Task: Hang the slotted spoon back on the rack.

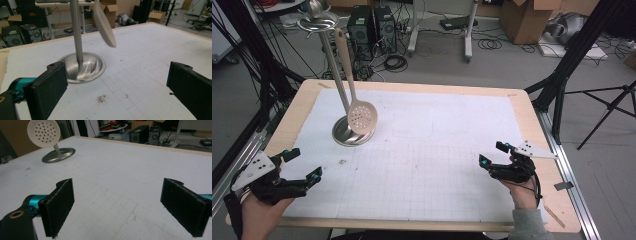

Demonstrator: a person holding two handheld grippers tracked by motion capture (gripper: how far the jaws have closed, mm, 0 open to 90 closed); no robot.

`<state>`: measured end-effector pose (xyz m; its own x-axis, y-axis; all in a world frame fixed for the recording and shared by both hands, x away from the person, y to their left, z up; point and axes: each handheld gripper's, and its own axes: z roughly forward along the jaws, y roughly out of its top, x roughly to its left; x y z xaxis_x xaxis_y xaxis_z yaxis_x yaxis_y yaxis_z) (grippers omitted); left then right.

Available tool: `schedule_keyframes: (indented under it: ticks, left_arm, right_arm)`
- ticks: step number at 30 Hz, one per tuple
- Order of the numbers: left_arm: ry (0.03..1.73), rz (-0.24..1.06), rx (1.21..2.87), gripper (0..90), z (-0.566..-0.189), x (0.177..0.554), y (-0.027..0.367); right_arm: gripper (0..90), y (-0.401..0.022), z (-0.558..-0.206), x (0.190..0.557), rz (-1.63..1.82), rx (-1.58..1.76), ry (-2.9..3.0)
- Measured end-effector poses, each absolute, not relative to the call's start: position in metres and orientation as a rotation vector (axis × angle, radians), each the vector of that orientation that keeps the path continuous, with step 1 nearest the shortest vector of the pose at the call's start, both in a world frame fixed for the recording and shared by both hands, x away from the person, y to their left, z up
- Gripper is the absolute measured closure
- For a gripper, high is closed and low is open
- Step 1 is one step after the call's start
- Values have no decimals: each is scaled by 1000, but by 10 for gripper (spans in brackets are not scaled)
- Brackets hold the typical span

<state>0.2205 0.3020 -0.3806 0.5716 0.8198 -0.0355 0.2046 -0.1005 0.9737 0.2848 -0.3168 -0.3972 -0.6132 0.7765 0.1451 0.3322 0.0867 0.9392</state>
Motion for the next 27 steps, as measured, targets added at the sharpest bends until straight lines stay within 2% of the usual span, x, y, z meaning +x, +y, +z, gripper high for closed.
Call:
schedule_keyframes:
  ticks: [27]
  left_arm:
    - [923, 674, 1593, 37, -385, 219, 313]
  right_arm:
    - [109, -355, -414, 265, 1536, 1192, 1828]
